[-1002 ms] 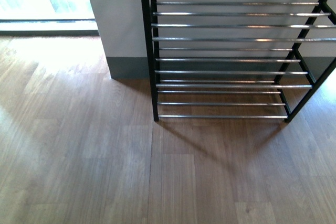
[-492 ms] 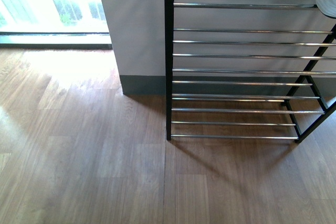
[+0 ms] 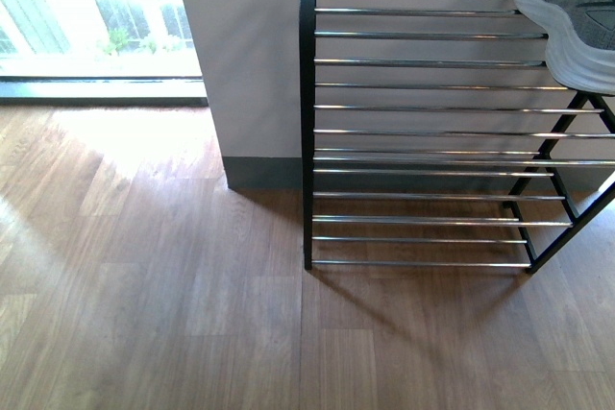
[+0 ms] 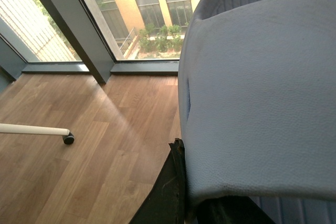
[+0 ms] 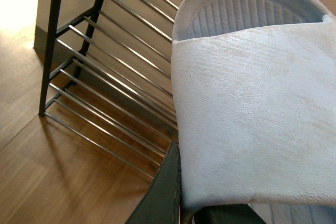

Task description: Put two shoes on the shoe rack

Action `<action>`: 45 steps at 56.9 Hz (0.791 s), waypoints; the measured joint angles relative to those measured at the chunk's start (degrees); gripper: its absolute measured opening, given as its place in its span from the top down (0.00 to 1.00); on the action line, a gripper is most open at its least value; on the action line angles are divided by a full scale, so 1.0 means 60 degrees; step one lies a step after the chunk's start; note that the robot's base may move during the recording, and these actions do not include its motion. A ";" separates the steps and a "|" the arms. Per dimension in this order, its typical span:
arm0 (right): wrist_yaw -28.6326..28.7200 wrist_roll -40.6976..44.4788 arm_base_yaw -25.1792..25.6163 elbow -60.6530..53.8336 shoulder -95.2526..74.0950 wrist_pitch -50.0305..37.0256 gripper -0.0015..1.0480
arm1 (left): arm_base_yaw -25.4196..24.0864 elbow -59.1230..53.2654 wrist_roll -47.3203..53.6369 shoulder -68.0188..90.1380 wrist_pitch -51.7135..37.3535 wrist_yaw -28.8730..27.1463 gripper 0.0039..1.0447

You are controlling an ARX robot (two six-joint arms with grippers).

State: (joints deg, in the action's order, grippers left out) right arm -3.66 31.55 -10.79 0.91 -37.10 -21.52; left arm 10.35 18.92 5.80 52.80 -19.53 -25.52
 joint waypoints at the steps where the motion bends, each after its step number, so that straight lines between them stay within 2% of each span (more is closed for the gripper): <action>1: 0.0000 0.0000 0.0000 0.0000 0.0000 0.0000 0.98 | 0.0000 0.0000 0.0000 0.0000 0.0004 0.0004 0.99; 28: 0.0069 -0.0069 0.0015 -0.0007 -0.0018 -0.0073 0.98 | 0.0000 -0.0004 0.0000 0.0000 0.0004 0.0000 0.99; 32: 0.0619 -0.1075 0.0084 0.0007 -0.0328 -0.0911 0.98 | 0.0000 0.0000 0.0000 0.0000 0.0004 -0.0004 0.99; 35: 0.0550 -0.1734 -0.0029 0.0073 -0.0612 -0.1253 0.98 | 0.0000 0.0000 0.0000 0.0000 0.0004 0.0004 0.99; 40: -0.0240 -0.3668 -0.0685 0.0787 -0.1898 -0.1577 0.98 | 0.0000 0.0000 0.0000 0.0000 0.0000 0.0000 0.99; 45: -0.0652 -0.4430 -0.1173 0.1526 -0.3013 -0.2109 0.98 | 0.0000 0.0000 0.0000 0.0000 0.0004 0.0000 0.99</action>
State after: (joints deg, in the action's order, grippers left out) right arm -7.57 4.97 -17.82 10.07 -55.18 -34.17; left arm 10.35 18.92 5.80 52.80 -19.51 -25.52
